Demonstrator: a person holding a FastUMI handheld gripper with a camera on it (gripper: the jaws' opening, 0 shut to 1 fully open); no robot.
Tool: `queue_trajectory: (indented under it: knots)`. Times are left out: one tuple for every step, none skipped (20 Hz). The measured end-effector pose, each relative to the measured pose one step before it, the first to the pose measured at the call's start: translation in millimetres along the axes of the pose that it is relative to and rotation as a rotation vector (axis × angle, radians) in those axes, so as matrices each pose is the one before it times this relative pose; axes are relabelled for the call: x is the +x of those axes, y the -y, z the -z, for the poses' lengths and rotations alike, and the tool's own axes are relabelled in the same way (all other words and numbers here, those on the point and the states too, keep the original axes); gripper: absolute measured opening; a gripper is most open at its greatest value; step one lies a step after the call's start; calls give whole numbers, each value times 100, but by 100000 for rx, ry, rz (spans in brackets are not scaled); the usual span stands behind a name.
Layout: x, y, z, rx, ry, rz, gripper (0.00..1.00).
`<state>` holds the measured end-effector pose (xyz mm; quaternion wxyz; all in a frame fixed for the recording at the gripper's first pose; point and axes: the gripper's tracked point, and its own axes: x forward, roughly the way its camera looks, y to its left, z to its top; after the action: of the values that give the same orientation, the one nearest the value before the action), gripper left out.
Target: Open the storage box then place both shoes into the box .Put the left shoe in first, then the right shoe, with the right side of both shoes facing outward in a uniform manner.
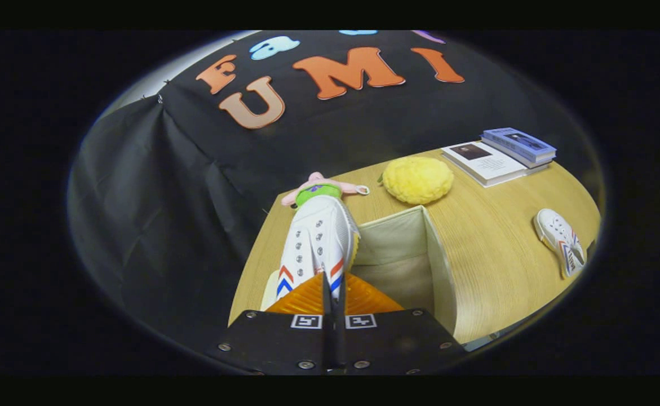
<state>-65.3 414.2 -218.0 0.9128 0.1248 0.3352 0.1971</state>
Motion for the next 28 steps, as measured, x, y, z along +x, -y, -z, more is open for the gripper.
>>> queue_trajectory:
  knots:
    - [26,42,190,-89,-111,431,1]
    - [66,-23,348,120,-659,473,1]
    - [103,-65,344,155,-926,279,1]
    - [132,20,309,398,-687,115,1]
    - [89,69,373,113,-752,5,2]
    - [-30,-73,257,55,-806,57,3]
    - [92,-62,340,-83,-954,-101,3]
    - [33,-81,541,-566,-1130,-361,3]
    - [124,-75,310,-337,-525,-103,3]
    - [137,-62,302,-241,-940,-802,4]
    - [342,-269,311,-868,-1488,-1572,5]
    - [-461,343,252,-2541,-766,943,20]
    - [-478,1,21,-1908,165,-1895,36]
    - [-505,-220,43,291,912,-1503,52]
    - [-199,-216,-368,6,853,-718,67]
    - [-391,416,-316,-1572,1217,593,83]
    - [-211,326,-473,-1971,1156,1170,98]
    - [-259,276,-459,-1626,1534,805,98]
    - [-254,264,-485,-970,1569,512,99]
    - [-289,257,-483,-654,1776,22,98]
    - [-330,315,-658,-519,1731,133,99]
    - [-264,409,-679,-703,1757,487,98]
    - [-288,666,-671,-1326,1671,621,98]
    - [-275,756,-647,-1470,1687,1266,98]
    - [-241,881,-495,-1504,1238,1255,99]
    - [-152,890,-333,-913,814,949,98]
    - [-128,887,-349,-35,594,738,99]
    - [-148,1072,-357,278,764,1253,99]
